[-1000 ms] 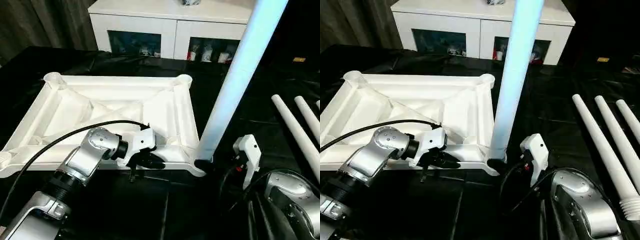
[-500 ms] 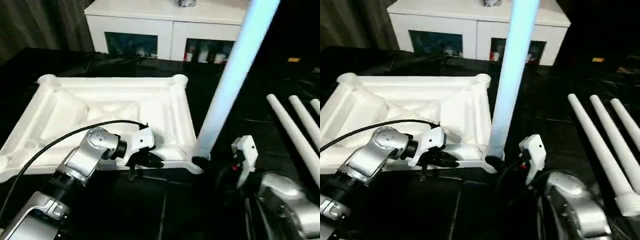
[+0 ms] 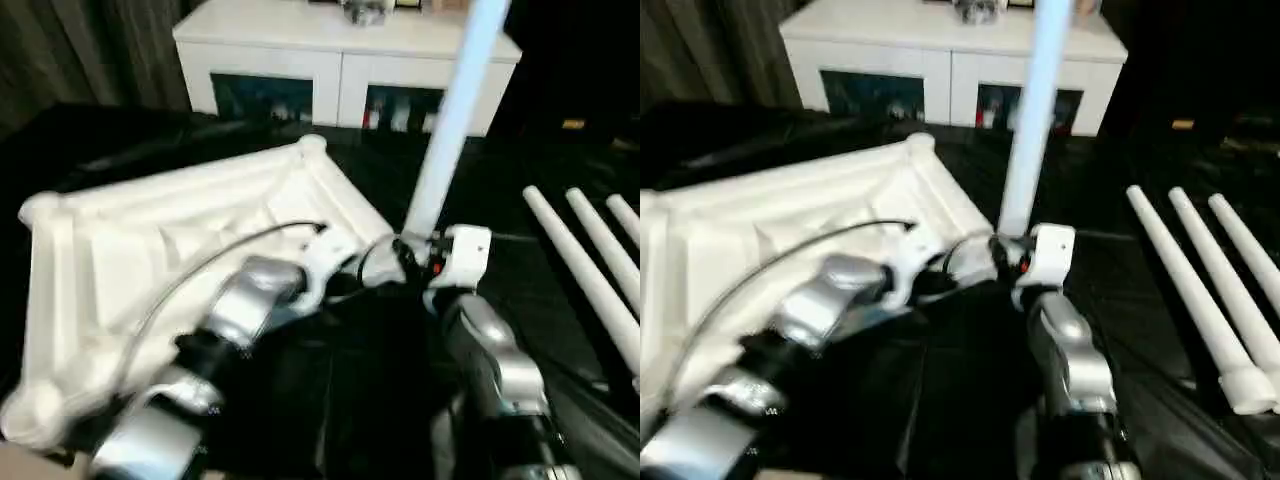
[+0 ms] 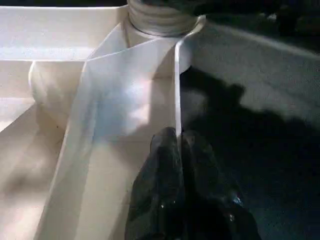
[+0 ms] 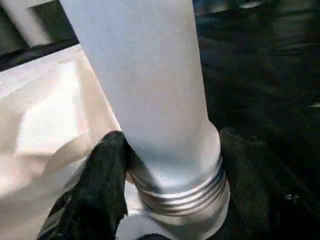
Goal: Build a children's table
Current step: Rotate leg to tighten
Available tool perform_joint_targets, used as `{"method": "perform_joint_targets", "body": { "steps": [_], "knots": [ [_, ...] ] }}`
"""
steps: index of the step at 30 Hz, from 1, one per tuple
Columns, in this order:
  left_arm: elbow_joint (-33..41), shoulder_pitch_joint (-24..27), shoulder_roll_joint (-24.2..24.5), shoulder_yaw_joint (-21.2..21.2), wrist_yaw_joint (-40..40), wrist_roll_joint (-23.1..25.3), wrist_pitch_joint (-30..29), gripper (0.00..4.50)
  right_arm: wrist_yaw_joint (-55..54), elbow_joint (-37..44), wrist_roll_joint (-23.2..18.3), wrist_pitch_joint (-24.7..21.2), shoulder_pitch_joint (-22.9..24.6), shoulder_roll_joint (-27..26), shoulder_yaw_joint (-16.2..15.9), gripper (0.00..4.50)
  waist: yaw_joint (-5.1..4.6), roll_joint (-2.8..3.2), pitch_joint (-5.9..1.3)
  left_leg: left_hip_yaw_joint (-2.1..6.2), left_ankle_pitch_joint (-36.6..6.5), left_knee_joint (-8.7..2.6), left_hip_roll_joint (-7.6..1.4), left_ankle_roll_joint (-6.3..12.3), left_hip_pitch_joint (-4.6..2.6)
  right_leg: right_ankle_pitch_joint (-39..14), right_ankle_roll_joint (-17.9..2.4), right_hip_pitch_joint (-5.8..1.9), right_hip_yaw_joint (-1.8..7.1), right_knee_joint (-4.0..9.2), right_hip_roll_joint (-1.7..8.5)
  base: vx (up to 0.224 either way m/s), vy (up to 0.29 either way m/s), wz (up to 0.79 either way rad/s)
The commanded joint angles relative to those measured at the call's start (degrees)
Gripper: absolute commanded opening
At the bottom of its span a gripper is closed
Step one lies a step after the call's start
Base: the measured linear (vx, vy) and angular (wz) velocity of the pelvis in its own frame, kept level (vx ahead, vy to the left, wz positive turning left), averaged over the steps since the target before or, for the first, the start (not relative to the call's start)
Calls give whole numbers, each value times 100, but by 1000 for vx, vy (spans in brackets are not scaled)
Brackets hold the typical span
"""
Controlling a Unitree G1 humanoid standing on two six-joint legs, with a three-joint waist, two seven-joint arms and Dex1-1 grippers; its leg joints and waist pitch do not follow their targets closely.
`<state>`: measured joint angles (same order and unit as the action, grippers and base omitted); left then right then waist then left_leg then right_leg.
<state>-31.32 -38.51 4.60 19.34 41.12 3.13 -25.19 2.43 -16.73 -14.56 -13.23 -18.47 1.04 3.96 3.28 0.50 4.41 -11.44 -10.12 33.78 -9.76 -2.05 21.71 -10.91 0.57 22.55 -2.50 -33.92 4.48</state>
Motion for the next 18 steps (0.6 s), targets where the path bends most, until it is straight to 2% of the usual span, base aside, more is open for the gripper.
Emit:
{"method": "perform_joint_targets", "body": {
  "steps": [1, 3, 5, 8, 10, 12, 13, 18],
  "knots": [
    [76, -264, -284, -71, -319, -33, 14, 0, -304, -544, 121, -168, 61, -163, -10, 251, -52, -2, -324, 285, -2523, -549, -336, -313, -170, -2466, -768, -81, 195, 552, 407, 0, 0, 0],
    [-14, -314, -508, -15, -643, 124, 65, 0, -583, -783, 126, 18, -115, -349, 146, 251, -52, -33, -333, 236, -2372, -529, -319, -256, -175, -2074, -863, -50, 224, 538, 401, 0, 0, 0],
    [-18, -314, -570, 52, -691, 182, 78, 0, -742, -924, 199, 217, -196, -401, 206, 251, -40, -34, -328, 230, -2278, -523, -307, -178, -155, -2068, -869, -63, 231, 543, 421, 0, 0, 0],
    [-7, -303, -534, 50, -642, 196, 59, 0, -639, -986, 134, 277, -224, -423, 275, 251, -42, -27, -329, 226, -2206, -536, -308, -100, -131, -1958, -846, -77, 230, 534, 412, 0, 0, 0],
    [-35, -309, -469, 63, -609, 212, 64, 0, -534, -1010, 221, 426, -243, -366, 185, 251, -36, -5, -327, 227, -2219, -536, -310, -95, -136, -1942, -861, -72, 233, 531, 416, 0, 0, 0],
    [-52, -307, -401, 68, -567, 208, 74, 0, -396, -958, 174, 604, -239, -375, 179, 251, -37, -15, -329, 222, -2189, -536, -312, -91, -131, -1887, -890, -77, 234, 529, 417, 0, 0, 0],
    [-82, -309, -351, 64, -521, 223, 109, 0, -255, -851, 18, 692, -232, -432, 288, 307, -36, -12, -330, 218, -2191, -533, -312, -75, -132, -1859, -902, -74, 239, 531, 418, 0, 0, 0],
    [-32, -268, -217, 93, -278, 251, 245, 0, 30, -463, -61, 756, -148, -352, 266, 355, -25, -18, -344, 211, -1964, -535, -326, 26, -95, -1673, -963, -96, 243, 507, 414, 0, 0, 0]
  ]
}}
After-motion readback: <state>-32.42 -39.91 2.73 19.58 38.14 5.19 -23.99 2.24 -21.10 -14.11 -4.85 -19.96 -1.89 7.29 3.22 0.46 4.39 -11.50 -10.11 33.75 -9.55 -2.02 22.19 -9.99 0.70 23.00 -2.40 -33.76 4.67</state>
